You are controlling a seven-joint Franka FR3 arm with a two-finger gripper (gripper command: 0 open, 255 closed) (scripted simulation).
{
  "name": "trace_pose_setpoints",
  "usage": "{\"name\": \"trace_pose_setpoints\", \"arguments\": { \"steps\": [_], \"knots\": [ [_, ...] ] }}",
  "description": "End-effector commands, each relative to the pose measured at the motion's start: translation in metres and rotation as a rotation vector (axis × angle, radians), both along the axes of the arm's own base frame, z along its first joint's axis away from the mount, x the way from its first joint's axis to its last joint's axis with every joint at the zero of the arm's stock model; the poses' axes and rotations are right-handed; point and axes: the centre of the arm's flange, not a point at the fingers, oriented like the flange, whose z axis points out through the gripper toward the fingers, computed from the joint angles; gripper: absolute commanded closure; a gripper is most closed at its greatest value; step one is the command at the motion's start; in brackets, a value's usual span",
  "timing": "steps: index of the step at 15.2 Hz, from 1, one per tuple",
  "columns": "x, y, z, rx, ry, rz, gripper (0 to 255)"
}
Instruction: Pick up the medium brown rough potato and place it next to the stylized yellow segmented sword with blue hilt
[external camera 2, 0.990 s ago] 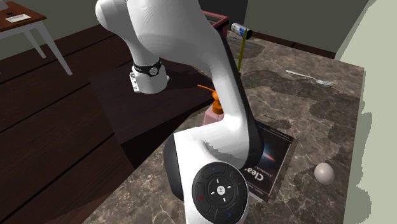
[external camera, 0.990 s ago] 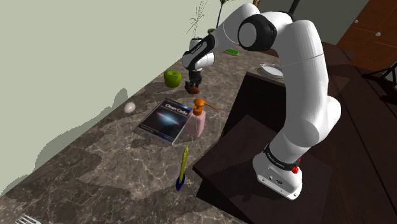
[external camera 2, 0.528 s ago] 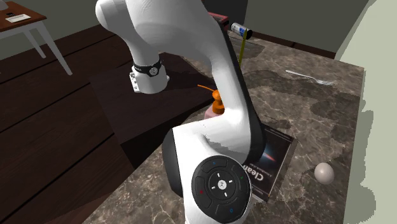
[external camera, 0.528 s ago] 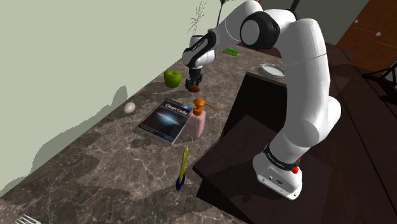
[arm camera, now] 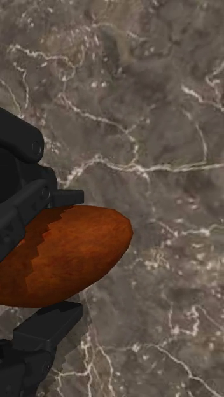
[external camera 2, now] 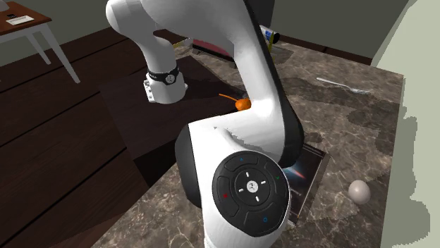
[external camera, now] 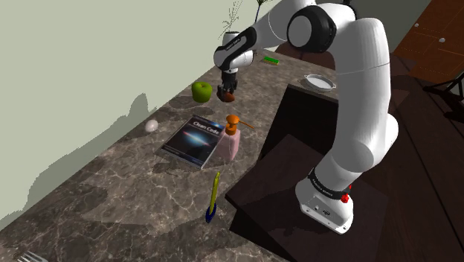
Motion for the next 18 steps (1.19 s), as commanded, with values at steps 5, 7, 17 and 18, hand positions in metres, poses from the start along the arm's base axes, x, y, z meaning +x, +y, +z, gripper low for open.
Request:
{"name": "trace_pose_setpoints", "arguments": {
  "steps": [5,7,17,18],
  "knots": [
    [0.000,-0.001,0.032,0.000,0.000,0.000,255],
    [0.000,-0.001,0.042,0.000,0.000,0.000,255],
    [0.000,-0.001,0.095,0.000,0.000,0.000,255],
    [0.000,-0.001,0.100,0.000,0.000,0.000,255]
  ]
}}
